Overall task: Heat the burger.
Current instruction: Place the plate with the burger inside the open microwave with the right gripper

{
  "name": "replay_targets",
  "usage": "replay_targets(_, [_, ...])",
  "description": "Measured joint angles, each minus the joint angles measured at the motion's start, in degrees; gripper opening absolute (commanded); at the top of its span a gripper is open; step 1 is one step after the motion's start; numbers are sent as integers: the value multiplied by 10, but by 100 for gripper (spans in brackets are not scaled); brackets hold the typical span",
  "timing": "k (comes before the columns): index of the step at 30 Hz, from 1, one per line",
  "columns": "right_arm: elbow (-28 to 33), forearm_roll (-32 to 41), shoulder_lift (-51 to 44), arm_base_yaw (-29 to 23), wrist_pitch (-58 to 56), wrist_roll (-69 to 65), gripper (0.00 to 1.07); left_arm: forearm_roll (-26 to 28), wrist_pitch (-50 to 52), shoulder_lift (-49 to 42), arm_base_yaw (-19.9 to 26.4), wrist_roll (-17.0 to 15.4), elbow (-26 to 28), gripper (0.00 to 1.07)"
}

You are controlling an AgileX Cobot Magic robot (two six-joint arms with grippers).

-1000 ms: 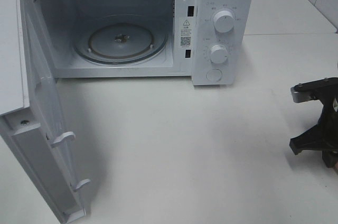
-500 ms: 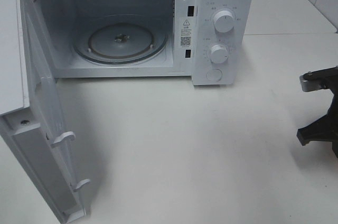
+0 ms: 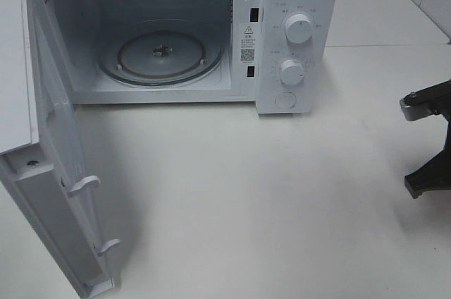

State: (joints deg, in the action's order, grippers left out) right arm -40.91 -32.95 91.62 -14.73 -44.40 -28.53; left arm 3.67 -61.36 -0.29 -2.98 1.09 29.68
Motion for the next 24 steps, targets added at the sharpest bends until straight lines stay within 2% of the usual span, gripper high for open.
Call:
replay_targets(12, [0,-33,0,-72,-66,-20,0,0,0,0,0,0,0,98])
replay_targets(24, [0,-34,0,-133,-84,-29,0,0,0,0,0,0,0,98])
